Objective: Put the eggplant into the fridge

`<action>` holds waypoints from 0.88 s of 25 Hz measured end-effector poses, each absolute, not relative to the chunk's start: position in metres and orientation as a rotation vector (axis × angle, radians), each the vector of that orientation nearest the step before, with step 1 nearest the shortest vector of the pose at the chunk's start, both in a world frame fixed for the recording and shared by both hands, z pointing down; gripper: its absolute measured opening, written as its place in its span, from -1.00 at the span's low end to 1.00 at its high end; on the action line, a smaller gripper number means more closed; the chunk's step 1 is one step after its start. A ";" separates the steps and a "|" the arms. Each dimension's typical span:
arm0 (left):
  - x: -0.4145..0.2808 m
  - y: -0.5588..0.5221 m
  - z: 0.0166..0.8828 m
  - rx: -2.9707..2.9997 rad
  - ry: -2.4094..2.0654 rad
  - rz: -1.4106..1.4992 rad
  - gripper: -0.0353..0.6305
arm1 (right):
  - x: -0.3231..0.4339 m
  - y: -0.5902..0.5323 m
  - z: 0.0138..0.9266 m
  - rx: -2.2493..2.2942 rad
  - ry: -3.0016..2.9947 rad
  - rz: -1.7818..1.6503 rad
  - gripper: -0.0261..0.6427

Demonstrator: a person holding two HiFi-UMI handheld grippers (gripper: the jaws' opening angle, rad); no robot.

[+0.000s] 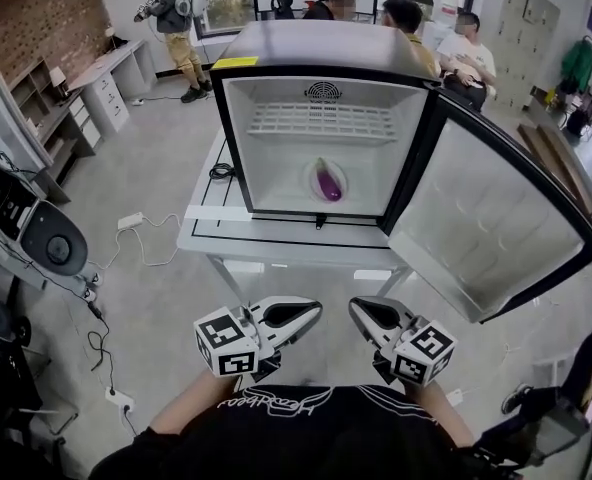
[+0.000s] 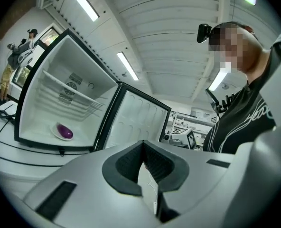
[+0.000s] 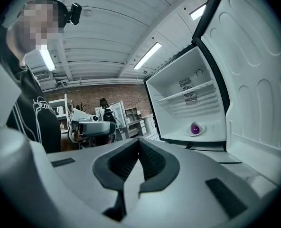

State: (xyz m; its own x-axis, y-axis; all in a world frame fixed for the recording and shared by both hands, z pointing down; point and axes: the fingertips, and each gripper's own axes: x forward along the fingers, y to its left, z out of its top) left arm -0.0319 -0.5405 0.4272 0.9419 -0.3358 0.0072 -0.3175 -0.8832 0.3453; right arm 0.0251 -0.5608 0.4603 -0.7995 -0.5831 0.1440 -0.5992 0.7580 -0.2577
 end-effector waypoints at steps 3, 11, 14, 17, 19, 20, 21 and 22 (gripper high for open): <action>-0.038 -0.530 0.440 2.746 -0.496 -0.043 -0.87 | 0.016 -0.547 0.465 0.946 -2.906 0.488 -0.90; -0.081 -0.470 0.435 2.757 -0.486 -0.023 -0.87 | -0.035 -0.476 0.458 0.914 -2.900 0.419 -0.90; -0.099 -0.436 0.431 2.780 -0.459 0.015 -0.87 | -0.055 -0.443 0.455 0.929 -2.894 0.395 -0.90; -0.114 -0.404 0.425 2.818 -0.443 0.061 -0.87 | -0.071 -0.410 0.446 0.954 -2.920 0.385 -0.90; -0.119 -0.383 0.419 2.852 -0.428 0.079 -0.87 | -0.077 -0.392 0.439 0.991 -2.929 0.360 -0.90; -0.121 -0.373 0.416 2.867 -0.420 0.081 -0.88 | -0.080 -0.383 0.436 1.009 -2.928 0.345 -0.90; -0.124 -0.365 0.413 2.877 -0.409 0.077 -0.87 | -0.083 -0.375 0.433 1.020 -2.928 0.334 -0.90; -0.127 -0.357 0.411 2.881 -0.395 0.069 -0.87 | -0.085 -0.367 0.431 1.030 -2.929 0.327 -0.90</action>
